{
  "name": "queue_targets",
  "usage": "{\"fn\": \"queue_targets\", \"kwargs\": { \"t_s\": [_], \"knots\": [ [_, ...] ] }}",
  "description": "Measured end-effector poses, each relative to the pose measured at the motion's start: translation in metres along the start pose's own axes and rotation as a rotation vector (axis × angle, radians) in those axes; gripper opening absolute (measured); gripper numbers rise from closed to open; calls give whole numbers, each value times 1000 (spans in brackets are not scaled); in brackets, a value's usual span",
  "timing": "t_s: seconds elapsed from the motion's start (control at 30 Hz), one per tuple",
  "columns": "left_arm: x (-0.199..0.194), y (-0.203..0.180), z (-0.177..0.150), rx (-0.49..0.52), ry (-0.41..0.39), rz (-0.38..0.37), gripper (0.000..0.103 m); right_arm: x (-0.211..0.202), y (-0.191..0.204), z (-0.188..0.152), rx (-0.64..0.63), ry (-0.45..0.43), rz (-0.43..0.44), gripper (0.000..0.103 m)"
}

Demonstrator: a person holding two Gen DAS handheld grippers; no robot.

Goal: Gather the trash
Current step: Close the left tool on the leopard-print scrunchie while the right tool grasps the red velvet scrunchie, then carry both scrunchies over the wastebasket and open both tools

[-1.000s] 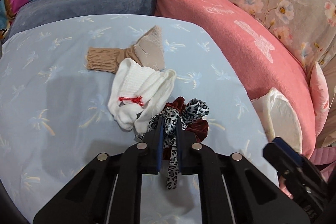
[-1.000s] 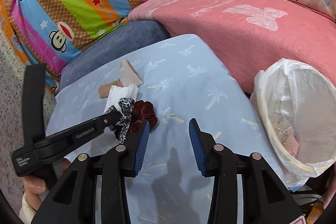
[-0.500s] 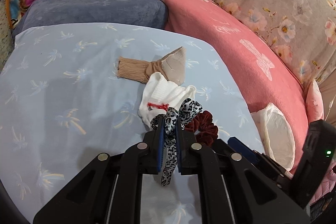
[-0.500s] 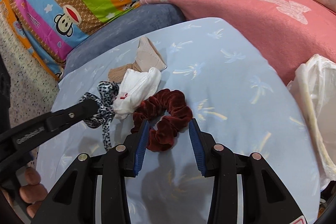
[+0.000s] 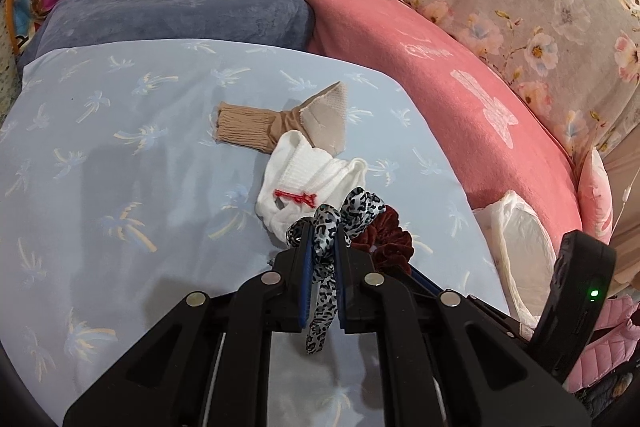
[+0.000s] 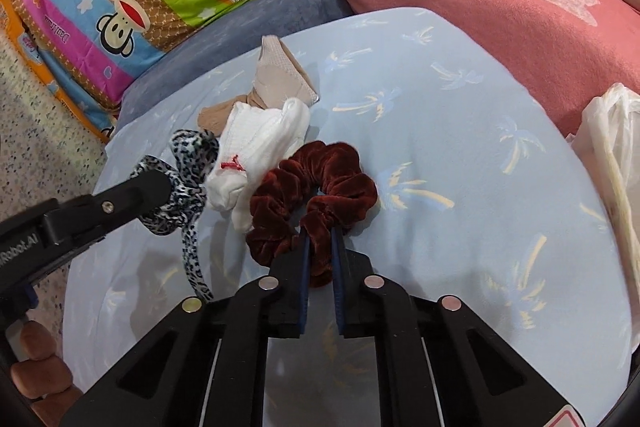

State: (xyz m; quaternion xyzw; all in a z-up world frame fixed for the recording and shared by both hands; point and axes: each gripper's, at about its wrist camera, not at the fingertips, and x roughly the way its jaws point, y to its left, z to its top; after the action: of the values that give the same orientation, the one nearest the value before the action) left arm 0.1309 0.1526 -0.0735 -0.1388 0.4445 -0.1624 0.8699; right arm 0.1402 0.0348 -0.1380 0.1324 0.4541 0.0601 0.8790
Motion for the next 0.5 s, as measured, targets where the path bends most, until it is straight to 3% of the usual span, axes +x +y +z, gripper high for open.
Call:
{"fn": "queue_targets", "kwargs": {
  "t_s": [0.5],
  "knots": [
    [-17, -76, -1, 124, -27, -68, 10, -123, -37, 15, 50, -231, -13, 7]
  ]
}}
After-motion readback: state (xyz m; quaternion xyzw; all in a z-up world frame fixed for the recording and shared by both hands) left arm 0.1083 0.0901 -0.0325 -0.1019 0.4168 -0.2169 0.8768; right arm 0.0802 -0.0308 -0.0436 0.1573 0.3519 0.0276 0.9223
